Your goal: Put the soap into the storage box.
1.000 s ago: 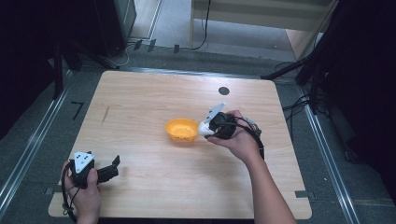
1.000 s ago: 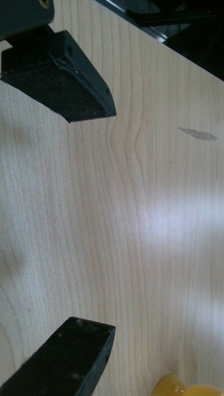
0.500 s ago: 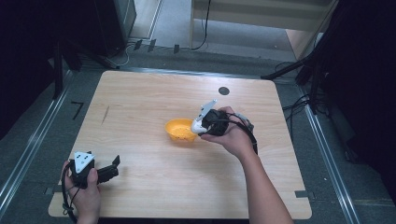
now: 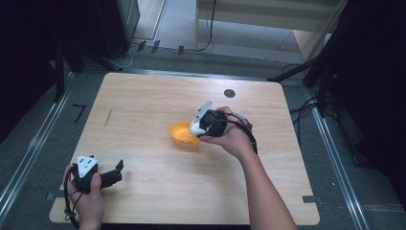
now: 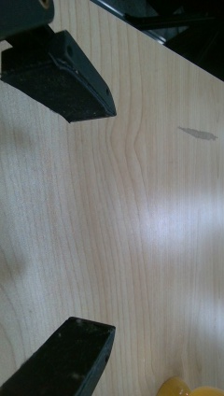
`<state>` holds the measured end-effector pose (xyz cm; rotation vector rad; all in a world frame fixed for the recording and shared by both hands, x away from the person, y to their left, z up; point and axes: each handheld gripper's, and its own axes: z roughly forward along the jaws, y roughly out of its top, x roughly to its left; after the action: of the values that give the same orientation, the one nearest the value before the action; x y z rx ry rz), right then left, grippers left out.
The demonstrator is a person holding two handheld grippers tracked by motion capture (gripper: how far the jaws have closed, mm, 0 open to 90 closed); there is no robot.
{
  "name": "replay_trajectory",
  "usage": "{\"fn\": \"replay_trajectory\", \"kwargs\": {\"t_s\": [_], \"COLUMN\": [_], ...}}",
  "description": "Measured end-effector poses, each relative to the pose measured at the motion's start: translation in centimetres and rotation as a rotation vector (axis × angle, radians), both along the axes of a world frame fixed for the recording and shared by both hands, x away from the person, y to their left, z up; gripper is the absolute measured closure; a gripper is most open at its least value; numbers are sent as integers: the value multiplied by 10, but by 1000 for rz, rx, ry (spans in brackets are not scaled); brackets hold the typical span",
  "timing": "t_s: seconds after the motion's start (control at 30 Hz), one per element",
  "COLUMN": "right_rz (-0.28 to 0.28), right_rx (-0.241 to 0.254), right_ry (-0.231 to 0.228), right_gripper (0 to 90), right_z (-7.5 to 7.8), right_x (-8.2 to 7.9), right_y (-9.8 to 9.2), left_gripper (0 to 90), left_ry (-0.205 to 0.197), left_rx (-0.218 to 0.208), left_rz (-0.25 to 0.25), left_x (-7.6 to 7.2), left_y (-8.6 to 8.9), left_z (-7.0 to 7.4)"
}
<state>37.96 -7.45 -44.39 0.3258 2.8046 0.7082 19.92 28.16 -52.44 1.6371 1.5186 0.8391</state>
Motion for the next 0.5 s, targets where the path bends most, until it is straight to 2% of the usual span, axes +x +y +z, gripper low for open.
{"fn": "replay_trajectory", "kwargs": {"t_s": [0.5], "right_rz": [77], "right_rx": [-26], "right_ry": [-7], "right_gripper": [503], "right_z": [4], "right_x": [10], "right_y": [25], "left_gripper": [0], "left_ry": [0], "left_rx": [-5], "left_rz": [2], "left_x": [0], "left_y": [0], "left_z": [0]}}
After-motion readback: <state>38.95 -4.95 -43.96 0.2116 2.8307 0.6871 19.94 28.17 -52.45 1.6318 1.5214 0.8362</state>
